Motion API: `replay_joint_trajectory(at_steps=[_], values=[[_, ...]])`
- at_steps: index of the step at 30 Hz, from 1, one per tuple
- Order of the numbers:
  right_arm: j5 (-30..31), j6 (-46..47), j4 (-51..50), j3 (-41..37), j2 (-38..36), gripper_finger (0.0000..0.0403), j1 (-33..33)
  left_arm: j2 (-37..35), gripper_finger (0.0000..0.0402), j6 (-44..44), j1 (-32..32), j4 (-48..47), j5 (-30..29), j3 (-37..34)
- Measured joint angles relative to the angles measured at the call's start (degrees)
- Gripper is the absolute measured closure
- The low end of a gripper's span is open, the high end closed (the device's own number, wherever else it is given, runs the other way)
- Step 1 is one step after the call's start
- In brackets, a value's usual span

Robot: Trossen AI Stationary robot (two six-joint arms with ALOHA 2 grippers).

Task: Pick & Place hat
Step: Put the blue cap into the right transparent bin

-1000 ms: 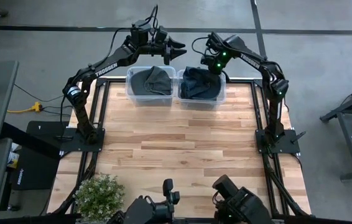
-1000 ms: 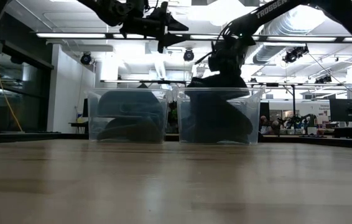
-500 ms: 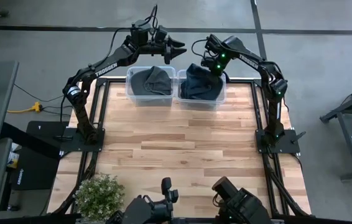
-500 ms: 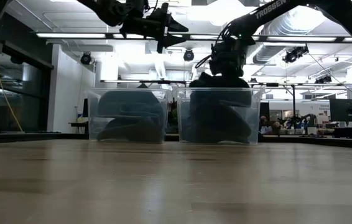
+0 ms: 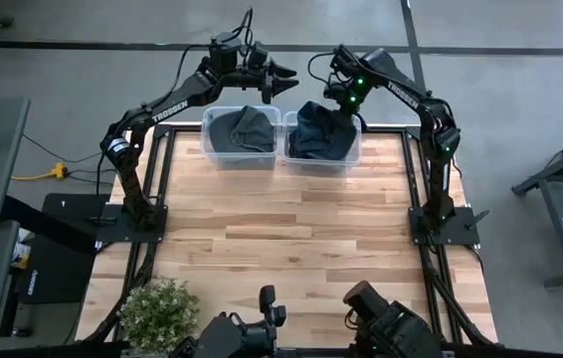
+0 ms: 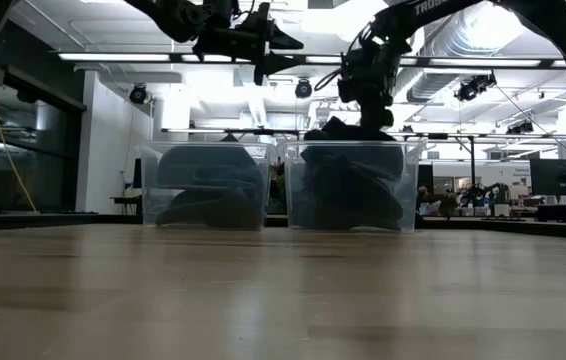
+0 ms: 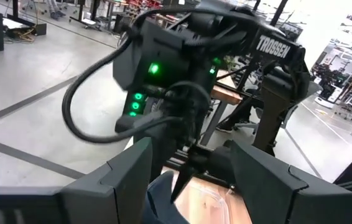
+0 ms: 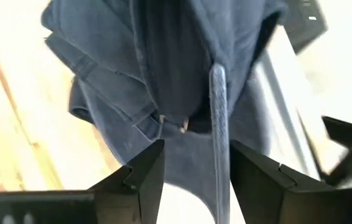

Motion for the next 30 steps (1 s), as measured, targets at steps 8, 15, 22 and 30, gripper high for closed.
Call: replay_joint_trajectory(at_steps=[8,15,22,30], values=[[10.52,2.93,-2.31,8.72,-0.02,0.0241,0.0,0.0,0.0184,0.0,0.0,0.55,-0.76,0.0],[6.5,3.45,0.16,17.22,-0.13,0.0331,1.02,0.0,0.0184,0.49,0.0,0.1,-5.57,0.0],[3.26,5.26,5.71,14.17,-0.96,0.0398,2.66,0.0,0.0184,3.31,0.07,-3.7,-15.52,0.0],[7.02,8.65,11.61,7.4,-0.87,0.0402,5.18,0.0,0.0184,3.58,1.94,-5.94,-18.07,0.0]])
